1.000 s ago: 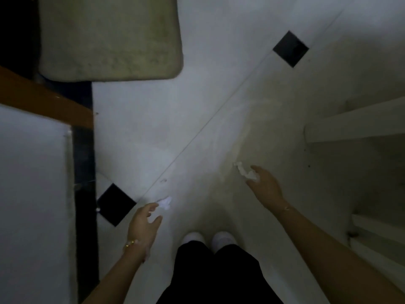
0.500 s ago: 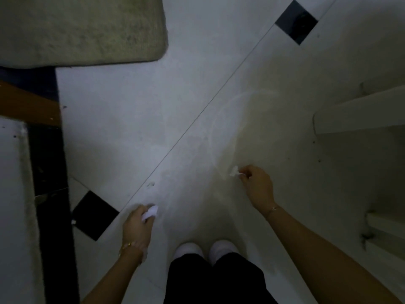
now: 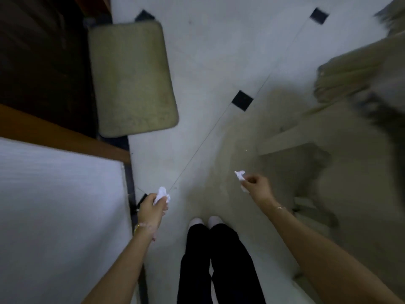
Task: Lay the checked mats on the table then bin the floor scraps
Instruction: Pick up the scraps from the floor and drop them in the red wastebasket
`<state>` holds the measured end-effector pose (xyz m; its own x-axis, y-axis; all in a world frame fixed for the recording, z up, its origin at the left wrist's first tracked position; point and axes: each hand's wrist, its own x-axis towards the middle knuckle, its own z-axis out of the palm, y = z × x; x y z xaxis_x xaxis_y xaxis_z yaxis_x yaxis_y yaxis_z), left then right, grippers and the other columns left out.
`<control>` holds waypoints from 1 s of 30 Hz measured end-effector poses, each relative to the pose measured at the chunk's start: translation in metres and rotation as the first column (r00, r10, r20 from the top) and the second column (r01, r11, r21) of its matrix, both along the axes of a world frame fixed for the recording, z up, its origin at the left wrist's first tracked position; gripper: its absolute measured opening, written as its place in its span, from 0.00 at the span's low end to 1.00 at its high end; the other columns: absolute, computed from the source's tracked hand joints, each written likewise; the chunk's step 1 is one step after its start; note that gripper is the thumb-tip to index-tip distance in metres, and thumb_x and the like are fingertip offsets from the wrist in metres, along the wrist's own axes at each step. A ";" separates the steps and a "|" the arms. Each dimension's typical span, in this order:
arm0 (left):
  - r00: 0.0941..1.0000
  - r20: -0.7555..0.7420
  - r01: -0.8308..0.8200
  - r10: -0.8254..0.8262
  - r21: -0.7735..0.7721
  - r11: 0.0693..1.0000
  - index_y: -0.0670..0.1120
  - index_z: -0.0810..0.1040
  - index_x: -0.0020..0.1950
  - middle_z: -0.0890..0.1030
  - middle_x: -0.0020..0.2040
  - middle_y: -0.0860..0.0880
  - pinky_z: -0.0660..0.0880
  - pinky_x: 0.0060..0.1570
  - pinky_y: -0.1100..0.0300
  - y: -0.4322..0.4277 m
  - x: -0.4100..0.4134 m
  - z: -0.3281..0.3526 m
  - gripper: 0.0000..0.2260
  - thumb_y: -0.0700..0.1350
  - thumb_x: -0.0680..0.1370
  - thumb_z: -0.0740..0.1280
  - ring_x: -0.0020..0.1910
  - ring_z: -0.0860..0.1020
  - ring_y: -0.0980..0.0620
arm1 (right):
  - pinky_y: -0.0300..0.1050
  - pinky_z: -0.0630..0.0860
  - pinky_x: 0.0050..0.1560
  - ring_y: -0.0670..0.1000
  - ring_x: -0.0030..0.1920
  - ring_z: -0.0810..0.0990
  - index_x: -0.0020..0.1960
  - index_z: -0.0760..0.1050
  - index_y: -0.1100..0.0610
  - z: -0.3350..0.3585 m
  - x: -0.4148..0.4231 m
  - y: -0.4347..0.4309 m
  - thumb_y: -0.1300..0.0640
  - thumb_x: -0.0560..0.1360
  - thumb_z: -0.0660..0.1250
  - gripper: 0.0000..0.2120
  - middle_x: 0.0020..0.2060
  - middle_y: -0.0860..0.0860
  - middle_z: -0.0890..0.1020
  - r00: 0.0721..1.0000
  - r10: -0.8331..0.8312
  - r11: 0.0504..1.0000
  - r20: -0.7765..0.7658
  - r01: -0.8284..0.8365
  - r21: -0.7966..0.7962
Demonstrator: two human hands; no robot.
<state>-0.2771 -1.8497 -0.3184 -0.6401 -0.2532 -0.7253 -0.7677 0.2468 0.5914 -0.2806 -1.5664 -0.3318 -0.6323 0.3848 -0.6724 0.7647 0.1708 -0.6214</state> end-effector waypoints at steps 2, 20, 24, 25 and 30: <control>1.000 -0.005 0.010 -0.010 0.023 1.000 0.46 0.73 0.35 0.76 0.32 0.46 0.72 0.38 0.58 0.005 0.004 0.071 0.10 0.42 0.76 0.66 0.36 0.75 0.47 | 0.36 0.68 0.35 0.41 0.27 0.67 0.25 0.68 0.53 0.072 0.008 -0.004 0.52 0.72 0.71 0.21 0.20 0.43 0.68 0.998 -0.033 0.999 -0.046 0.032 -0.030; 0.942 0.015 0.333 -0.334 0.051 0.942 0.41 0.75 0.33 0.75 0.26 0.46 0.69 0.35 0.60 0.035 0.040 0.252 0.16 0.46 0.79 0.62 0.32 0.74 0.47 | 0.26 0.67 0.32 0.41 0.22 0.67 0.29 0.71 0.63 0.306 0.129 0.063 0.54 0.77 0.65 0.21 0.23 0.53 0.70 0.870 -0.378 0.926 -0.316 0.353 -0.135; 0.806 0.135 0.584 -0.576 -0.024 0.812 0.42 0.78 0.33 0.76 0.23 0.47 0.71 0.32 0.62 0.047 0.006 0.235 0.18 0.50 0.79 0.62 0.28 0.75 0.47 | 0.32 0.65 0.38 0.35 0.27 0.74 0.31 0.73 0.65 0.314 0.153 0.055 0.59 0.76 0.65 0.16 0.24 0.48 0.74 0.819 -0.506 0.862 -0.271 0.485 -0.145; 0.748 0.136 0.660 -0.650 -0.048 0.750 0.42 0.78 0.32 0.75 0.21 0.47 0.71 0.27 0.65 0.049 -0.004 0.234 0.19 0.51 0.78 0.61 0.25 0.74 0.48 | 0.32 0.65 0.38 0.36 0.26 0.73 0.31 0.74 0.65 0.315 0.162 0.047 0.60 0.76 0.65 0.16 0.24 0.49 0.75 0.790 -0.559 0.829 -0.251 0.541 -0.142; 0.372 0.219 0.928 -0.902 -0.084 0.363 0.44 0.79 0.31 0.75 0.22 0.48 0.71 0.29 0.64 0.066 -0.047 0.230 0.21 0.56 0.76 0.62 0.25 0.75 0.49 | 0.33 0.67 0.30 0.45 0.27 0.71 0.32 0.76 0.65 0.295 0.219 -0.026 0.66 0.74 0.65 0.12 0.22 0.48 0.75 0.476 -0.867 0.494 -0.143 0.861 -0.126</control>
